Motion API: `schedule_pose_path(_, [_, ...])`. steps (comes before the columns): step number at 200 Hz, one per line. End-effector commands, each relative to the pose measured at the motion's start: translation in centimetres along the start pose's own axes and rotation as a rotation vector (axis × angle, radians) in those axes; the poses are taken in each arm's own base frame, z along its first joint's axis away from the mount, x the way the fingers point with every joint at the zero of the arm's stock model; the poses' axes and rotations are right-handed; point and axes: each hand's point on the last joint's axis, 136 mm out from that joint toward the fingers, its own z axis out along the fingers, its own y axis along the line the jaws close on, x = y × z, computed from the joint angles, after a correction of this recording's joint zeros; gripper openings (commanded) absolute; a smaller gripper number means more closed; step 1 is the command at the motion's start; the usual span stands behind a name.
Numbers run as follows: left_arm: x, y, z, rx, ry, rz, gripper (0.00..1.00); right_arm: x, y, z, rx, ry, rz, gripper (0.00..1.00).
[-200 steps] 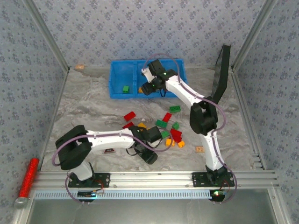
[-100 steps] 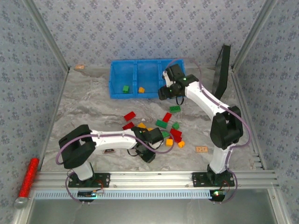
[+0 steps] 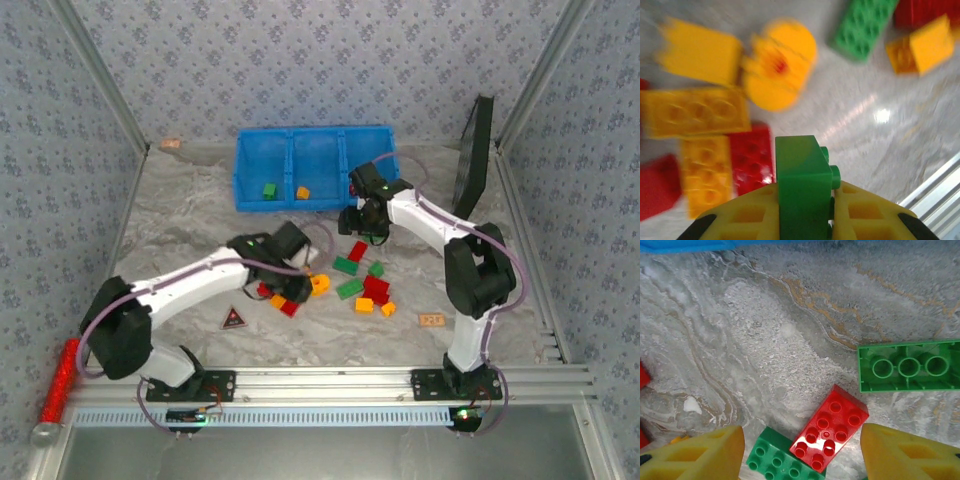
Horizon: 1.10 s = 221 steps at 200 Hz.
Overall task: Sort the legos into containers by color
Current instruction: Place the lego in the container.
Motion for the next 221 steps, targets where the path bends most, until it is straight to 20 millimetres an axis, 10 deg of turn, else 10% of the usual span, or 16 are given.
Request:
schedule_pose_path(1, [-2.8,1.1,-3.5,0.048,-0.087,-0.043,0.14,0.8,0.1,1.3,0.007,0.038,0.042,0.65])
schedule_pose_path(80, [-14.4,11.4,-12.4,-0.114,-0.469,-0.25,0.13,1.4,-0.7,4.4,0.044,0.095,0.063,0.65])
schedule_pose_path(114, [-17.9,16.0,-13.3,-0.287,-0.496,-0.267,0.13,1.9,-1.3,5.1,0.078,0.124,0.08,0.64])
schedule_pose_path(221, [-23.0,25.9,-3.7,-0.411,-0.347,-0.361,0.12,3.9,-2.0,5.5,0.142,0.167,0.113,0.63])
